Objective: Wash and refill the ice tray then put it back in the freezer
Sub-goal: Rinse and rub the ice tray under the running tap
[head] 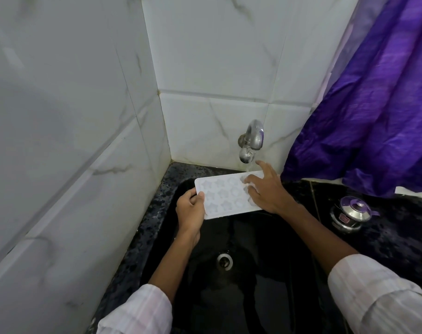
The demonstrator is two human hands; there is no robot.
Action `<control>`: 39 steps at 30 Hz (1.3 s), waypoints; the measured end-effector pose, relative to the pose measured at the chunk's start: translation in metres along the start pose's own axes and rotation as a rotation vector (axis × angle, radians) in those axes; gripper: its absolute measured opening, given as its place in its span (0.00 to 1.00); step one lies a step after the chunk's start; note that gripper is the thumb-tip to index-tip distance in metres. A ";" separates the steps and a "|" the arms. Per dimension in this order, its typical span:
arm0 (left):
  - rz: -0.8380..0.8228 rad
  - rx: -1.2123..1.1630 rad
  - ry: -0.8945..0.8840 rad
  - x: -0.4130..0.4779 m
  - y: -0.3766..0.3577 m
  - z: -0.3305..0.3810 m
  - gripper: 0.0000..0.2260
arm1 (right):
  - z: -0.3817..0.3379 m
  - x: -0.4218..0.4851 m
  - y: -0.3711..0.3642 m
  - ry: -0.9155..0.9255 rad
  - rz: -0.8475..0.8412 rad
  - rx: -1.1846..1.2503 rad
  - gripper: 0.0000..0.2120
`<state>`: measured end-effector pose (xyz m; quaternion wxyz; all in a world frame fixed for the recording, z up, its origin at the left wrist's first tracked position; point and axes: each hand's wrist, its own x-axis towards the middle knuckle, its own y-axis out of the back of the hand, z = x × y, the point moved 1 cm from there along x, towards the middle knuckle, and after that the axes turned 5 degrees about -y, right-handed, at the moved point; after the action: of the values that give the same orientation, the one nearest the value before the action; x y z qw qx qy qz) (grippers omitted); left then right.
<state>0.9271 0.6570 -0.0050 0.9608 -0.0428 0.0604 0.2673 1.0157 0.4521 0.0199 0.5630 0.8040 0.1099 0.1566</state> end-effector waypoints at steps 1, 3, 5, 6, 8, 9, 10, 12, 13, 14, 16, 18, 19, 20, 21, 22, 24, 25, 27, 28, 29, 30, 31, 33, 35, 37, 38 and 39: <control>-0.001 -0.002 0.002 -0.001 0.000 0.000 0.10 | 0.001 0.000 0.000 -0.009 0.000 -0.002 0.13; 0.003 -0.007 0.007 -0.002 -0.002 0.001 0.10 | 0.001 0.000 -0.001 -0.019 -0.029 -0.014 0.15; 0.019 -0.012 0.014 -0.003 -0.003 0.001 0.10 | 0.000 0.000 0.000 0.006 -0.042 -0.010 0.16; 0.026 -0.015 0.019 -0.002 -0.002 0.001 0.10 | 0.000 0.000 0.001 0.019 -0.039 0.005 0.16; 0.032 -0.023 0.021 -0.002 -0.003 0.001 0.10 | -0.001 0.001 0.004 0.020 -0.036 0.042 0.15; 0.033 -0.027 0.018 -0.002 -0.003 0.003 0.10 | -0.002 0.001 0.006 0.011 -0.031 0.053 0.14; 0.035 -0.031 0.013 -0.002 -0.004 0.005 0.10 | -0.003 0.002 0.008 0.001 -0.015 0.063 0.13; 0.045 -0.034 -0.007 0.000 -0.006 0.011 0.10 | -0.005 0.002 0.012 -0.014 0.051 0.104 0.13; 0.050 -0.032 -0.021 0.001 -0.007 0.015 0.10 | -0.006 0.001 0.015 -0.021 0.095 0.132 0.13; 0.051 -0.030 -0.035 0.002 -0.009 0.019 0.10 | -0.006 0.000 0.018 -0.021 0.144 0.153 0.12; 0.050 -0.024 -0.057 0.004 -0.011 0.026 0.08 | -0.008 -0.003 0.024 -0.001 0.235 0.157 0.09; 0.054 -0.019 -0.065 0.006 -0.014 0.031 0.08 | -0.006 -0.002 0.027 0.021 0.275 0.139 0.06; 0.055 -0.020 -0.063 0.006 -0.016 0.033 0.08 | -0.005 -0.001 0.028 0.032 0.267 0.124 0.06; 0.056 -0.019 -0.063 0.007 -0.017 0.035 0.08 | -0.004 0.000 0.028 0.044 0.251 0.107 0.08; 0.056 -0.015 -0.067 0.008 -0.018 0.037 0.08 | -0.003 0.000 0.028 0.059 0.235 0.091 0.10; 0.059 -0.010 -0.072 0.009 -0.019 0.038 0.09 | -0.002 0.000 0.028 0.078 0.228 0.077 0.11; 0.070 -0.003 -0.081 0.010 -0.020 0.041 0.11 | -0.003 -0.002 0.031 0.083 0.222 0.057 0.14; 0.074 -0.003 -0.083 0.009 -0.020 0.043 0.11 | -0.004 -0.003 0.032 0.070 0.213 0.051 0.15; 0.080 -0.009 -0.088 0.008 -0.021 0.044 0.11 | -0.005 -0.004 0.033 0.053 0.180 0.043 0.15; 0.087 -0.017 -0.087 0.007 -0.022 0.046 0.12 | -0.006 -0.004 0.033 0.058 0.162 0.039 0.14; 0.097 -0.026 -0.082 0.006 -0.021 0.046 0.12 | -0.006 -0.004 0.032 0.068 0.143 0.040 0.13; 0.108 -0.039 -0.076 0.006 -0.021 0.046 0.11 | -0.007 -0.004 0.032 0.081 0.131 0.048 0.12; 0.117 -0.049 -0.071 0.006 -0.020 0.045 0.10 | -0.008 -0.004 0.033 0.083 0.119 0.070 0.12; 0.128 -0.057 -0.065 0.007 -0.017 0.043 0.08 | -0.010 -0.006 0.037 0.046 0.100 0.165 0.11; 0.131 -0.068 -0.061 0.006 -0.016 0.042 0.08 | -0.009 -0.006 0.039 0.028 0.097 0.201 0.12; 0.135 -0.074 -0.054 0.004 -0.018 0.042 0.08 | -0.009 -0.006 0.037 0.044 0.093 0.145 0.13; 0.138 -0.077 -0.052 0.004 -0.019 0.042 0.08 | -0.011 -0.007 0.036 0.053 0.092 0.124 0.13; 0.142 -0.082 -0.049 0.004 -0.019 0.041 0.08 | -0.011 -0.007 0.034 0.066 0.088 0.113 0.13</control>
<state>0.9441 0.6474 0.0361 0.9380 -0.0713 0.0289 0.3380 1.0052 0.4478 0.0547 0.5053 0.8329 0.1017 0.2012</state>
